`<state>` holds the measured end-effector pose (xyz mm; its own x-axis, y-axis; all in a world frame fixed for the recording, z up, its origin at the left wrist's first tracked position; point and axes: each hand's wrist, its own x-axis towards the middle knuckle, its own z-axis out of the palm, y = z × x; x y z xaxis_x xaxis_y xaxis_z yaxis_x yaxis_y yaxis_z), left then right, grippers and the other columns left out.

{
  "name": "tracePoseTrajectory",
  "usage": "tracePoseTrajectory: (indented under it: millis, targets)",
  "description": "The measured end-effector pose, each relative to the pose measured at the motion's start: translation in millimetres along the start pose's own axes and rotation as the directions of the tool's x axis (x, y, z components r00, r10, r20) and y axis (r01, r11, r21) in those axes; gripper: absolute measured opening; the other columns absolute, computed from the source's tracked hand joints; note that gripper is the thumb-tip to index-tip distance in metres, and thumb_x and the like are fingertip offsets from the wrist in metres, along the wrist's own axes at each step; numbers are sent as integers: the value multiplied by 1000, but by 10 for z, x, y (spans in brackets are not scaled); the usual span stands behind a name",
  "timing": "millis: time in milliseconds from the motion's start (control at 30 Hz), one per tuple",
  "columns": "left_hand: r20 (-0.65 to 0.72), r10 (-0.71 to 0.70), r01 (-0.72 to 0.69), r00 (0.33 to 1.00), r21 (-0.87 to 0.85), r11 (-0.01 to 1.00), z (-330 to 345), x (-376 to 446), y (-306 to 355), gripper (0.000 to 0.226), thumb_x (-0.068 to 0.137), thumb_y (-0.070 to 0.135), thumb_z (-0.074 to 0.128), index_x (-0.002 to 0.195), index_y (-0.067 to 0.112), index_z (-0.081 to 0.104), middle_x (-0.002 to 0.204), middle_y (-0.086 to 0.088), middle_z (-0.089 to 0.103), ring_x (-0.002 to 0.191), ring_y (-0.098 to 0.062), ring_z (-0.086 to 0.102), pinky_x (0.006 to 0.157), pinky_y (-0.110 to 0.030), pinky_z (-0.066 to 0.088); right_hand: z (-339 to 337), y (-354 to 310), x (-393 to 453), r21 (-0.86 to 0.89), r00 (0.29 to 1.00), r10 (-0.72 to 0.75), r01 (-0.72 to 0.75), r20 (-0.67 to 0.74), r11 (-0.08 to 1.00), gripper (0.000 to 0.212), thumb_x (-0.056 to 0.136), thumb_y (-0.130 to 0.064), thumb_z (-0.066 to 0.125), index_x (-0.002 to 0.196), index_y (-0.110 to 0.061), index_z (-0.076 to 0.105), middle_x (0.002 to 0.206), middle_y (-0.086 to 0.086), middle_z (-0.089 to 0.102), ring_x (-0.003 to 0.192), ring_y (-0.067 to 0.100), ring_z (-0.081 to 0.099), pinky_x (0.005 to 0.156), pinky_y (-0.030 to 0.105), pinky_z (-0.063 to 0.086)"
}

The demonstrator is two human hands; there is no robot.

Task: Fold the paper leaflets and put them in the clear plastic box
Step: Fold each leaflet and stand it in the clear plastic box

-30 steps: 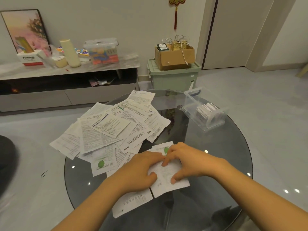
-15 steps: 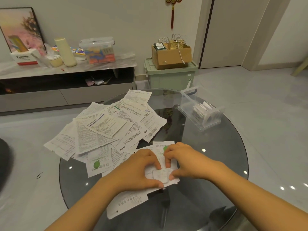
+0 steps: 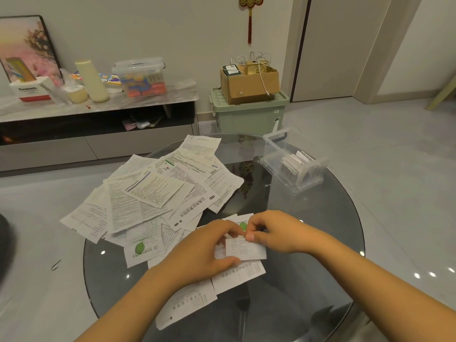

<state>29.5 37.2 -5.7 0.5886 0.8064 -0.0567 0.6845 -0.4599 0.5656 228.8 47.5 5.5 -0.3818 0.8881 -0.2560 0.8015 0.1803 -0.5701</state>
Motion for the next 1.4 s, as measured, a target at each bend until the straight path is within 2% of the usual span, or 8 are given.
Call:
tracePoseTrajectory:
  millis: [133, 267, 500, 667, 934, 1134, 1267, 1401]
  targets:
    - [6, 2, -2, 1000, -4, 1000, 34, 16, 12, 49, 76, 41, 73, 110, 48, 39, 106, 35, 40, 94, 13, 45, 78, -8, 39, 5, 6, 10, 1, 1000, 9, -9, -14, 1000, 19, 95, -27, 50, 76, -26, 50, 72, -14, 49, 65, 5, 46, 59, 16, 36]
    - [-25, 19, -19, 1000, -21, 1000, 79, 36, -31, 29, 83, 36, 67, 103, 43, 47, 102, 28, 47, 91, 4, 51, 80, -15, 44, 22, 7, 27, 8, 999, 24, -24, -24, 1000, 12, 95, -28, 49, 86, -22, 54, 75, -13, 50, 68, 6, 46, 61, 18, 37]
    - [-164, -41, 22, 986, -115, 993, 118, 155, -36, 5, 91, 35, 55, 93, 35, 59, 89, 17, 58, 75, -4, 56, 71, -21, 48, -50, 25, -41, 166, 994, 55, -38, -98, 985, 46, 93, -55, 35, 101, -19, 62, 99, 5, 65, 91, 19, 60, 84, 37, 48]
    - [-229, -151, 124, 962, -127, 984, 171, 261, 2, 18, 98, 34, 41, 100, 26, 57, 72, 10, 56, 60, -2, 52, 53, -12, 35, 23, 82, -18, 77, 991, 78, -70, -109, 995, 28, 90, -44, 54, 111, -27, 56, 103, -4, 63, 93, 14, 58, 86, 31, 48]
    - [-305, -185, 212, 934, 56, 976, 182, 295, 12, 56, 90, 32, 57, 140, 28, 30, 134, 8, 34, 108, -6, 44, 87, -16, 40, 99, 115, 112, -112, 944, 94, -135, -317, 984, 38, 87, -23, 61, 124, -22, 49, 99, -5, 59, 102, 17, 50, 86, 27, 40]
    - [-332, 8, 54, 943, 179, 982, 120, 236, -1, 15, 89, 37, 58, 103, 32, 55, 113, 19, 42, 112, -4, 35, 94, -15, 20, 54, 110, 127, -98, 912, 80, -130, -402, 987, 26, 81, -24, 69, 93, -24, 47, 88, -10, 43, 85, 12, 44, 72, 25, 42]
    - [-156, 96, -60, 983, 217, 974, 146, 203, -101, 42, 81, 57, 53, 115, 33, 57, 119, 21, 43, 115, 0, 34, 97, -14, 13, -21, 109, 72, -173, 960, -31, -19, -280, 985, 10, 80, -27, 67, 86, -27, 58, 86, -11, 48, 90, 10, 41, 73, 24, 40]
    - [-99, 78, -46, 992, 288, 957, 165, 215, -146, 43, 87, 52, 53, 125, 34, 49, 126, 19, 41, 117, -3, 33, 97, -18, 17, -9, 113, 44, -261, 997, -49, 30, -67, 965, 43, 77, -43, 71, 116, -28, 61, 113, -8, 53, 108, 10, 41, 91, 30, 42]
